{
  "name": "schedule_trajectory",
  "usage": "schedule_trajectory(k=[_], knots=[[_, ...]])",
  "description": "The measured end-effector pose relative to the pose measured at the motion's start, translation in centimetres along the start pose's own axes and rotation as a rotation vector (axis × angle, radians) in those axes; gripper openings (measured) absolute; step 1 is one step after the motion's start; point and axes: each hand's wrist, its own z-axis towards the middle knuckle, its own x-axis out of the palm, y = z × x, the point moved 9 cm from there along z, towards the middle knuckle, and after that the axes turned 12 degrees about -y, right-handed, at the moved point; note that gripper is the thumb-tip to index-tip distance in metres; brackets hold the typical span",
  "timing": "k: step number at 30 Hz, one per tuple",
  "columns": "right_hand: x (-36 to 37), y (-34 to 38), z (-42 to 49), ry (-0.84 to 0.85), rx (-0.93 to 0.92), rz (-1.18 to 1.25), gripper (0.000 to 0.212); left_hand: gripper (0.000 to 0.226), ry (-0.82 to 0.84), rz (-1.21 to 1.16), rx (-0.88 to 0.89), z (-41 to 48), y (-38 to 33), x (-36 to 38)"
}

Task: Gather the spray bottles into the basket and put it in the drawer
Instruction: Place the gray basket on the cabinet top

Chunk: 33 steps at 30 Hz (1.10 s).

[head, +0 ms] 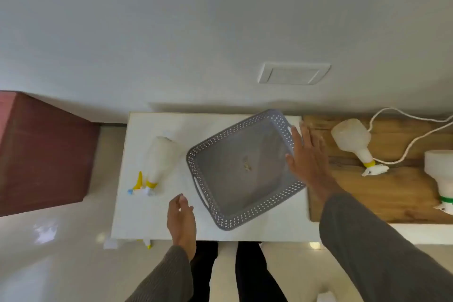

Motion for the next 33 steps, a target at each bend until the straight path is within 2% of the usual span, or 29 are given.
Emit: schedule_trajectory(k=[3,5,7,9,14,20,27,33], knots=[[2.1,-0.8,2.3,0.009,0.064,0.128,0.072,0.023,0.056,0.012,-0.030,1.1,0.8,2.8],[3.3,-1.8,3.3,0.006,0.199,0.304,0.053,0.023,0.074,0.020,-0.026,1.5,1.0,3.9],[3.7,-2.6,3.7,-0.070,0.298,0.428,0.033,0.025,0.069,0.031,0.001,1.8,1.0,4.2],[3.6,-3.2,4.1,-0.158,0.339,0.507,0.025,0.028,0.062,0.020,0.005,2.0,0.9,4.3],[3.8,-4.1,3.5,-0.168,0.386,0.632,0.030,0.030,0.107,-0.062,-0.040,2.6,1.5,4.4],[2.8,-4.9,-0.6,-0.166,0.535,0.851,0.029,0.030,0.134,-0.053,0.091,3.4,-0.5,3.6],[4.2,-4.6,-6.7,-0.122,0.686,0.977,0.022,0.032,0.115,0.014,0.230,6.1,-2.9,1.9],[6.6,-3.8,-9.5,-0.085,0.746,1.060,0.017,0.031,0.122,0.071,0.246,7.5,-1.9,1.0]])
